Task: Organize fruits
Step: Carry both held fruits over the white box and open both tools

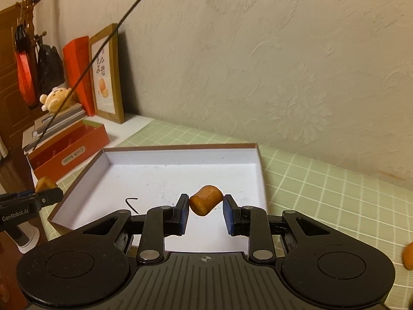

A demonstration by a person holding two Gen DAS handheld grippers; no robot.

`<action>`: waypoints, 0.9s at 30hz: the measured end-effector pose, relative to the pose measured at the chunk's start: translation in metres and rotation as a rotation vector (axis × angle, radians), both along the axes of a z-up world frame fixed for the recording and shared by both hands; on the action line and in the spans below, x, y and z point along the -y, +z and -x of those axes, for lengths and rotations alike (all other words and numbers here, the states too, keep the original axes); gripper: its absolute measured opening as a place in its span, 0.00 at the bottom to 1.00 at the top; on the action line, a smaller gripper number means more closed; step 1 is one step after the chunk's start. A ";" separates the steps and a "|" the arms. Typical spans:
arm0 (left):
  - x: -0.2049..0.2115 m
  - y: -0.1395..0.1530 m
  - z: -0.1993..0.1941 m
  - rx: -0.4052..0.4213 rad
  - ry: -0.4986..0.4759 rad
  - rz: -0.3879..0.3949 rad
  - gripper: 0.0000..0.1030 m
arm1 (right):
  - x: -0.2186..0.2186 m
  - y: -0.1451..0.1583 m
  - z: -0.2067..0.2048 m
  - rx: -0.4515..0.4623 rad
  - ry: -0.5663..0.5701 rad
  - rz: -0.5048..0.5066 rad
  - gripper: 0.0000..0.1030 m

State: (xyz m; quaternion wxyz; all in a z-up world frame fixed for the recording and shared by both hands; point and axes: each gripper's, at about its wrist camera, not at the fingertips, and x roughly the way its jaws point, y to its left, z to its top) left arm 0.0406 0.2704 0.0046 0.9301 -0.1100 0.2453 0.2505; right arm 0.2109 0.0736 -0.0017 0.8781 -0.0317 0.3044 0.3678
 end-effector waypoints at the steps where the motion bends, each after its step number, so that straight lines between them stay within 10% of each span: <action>1: -0.001 -0.001 -0.002 -0.001 0.000 0.001 0.21 | -0.004 -0.002 -0.002 -0.003 0.002 0.001 0.28; 4: -0.004 -0.003 -0.007 -0.003 0.004 0.000 0.24 | -0.012 -0.006 -0.007 -0.011 0.003 0.008 0.28; 6: -0.005 -0.005 -0.007 0.007 0.024 -0.011 0.81 | -0.019 -0.010 -0.009 0.011 -0.003 0.030 0.30; 7: -0.004 -0.005 -0.005 0.028 0.052 -0.033 0.96 | -0.022 -0.013 -0.010 0.030 -0.021 0.049 0.58; 9: -0.002 -0.002 -0.003 0.039 0.051 -0.069 0.92 | -0.019 -0.016 -0.009 0.065 -0.055 0.016 0.96; 27: -0.021 -0.003 0.007 0.025 0.087 -0.038 0.93 | -0.020 -0.020 -0.014 0.023 -0.055 -0.020 1.00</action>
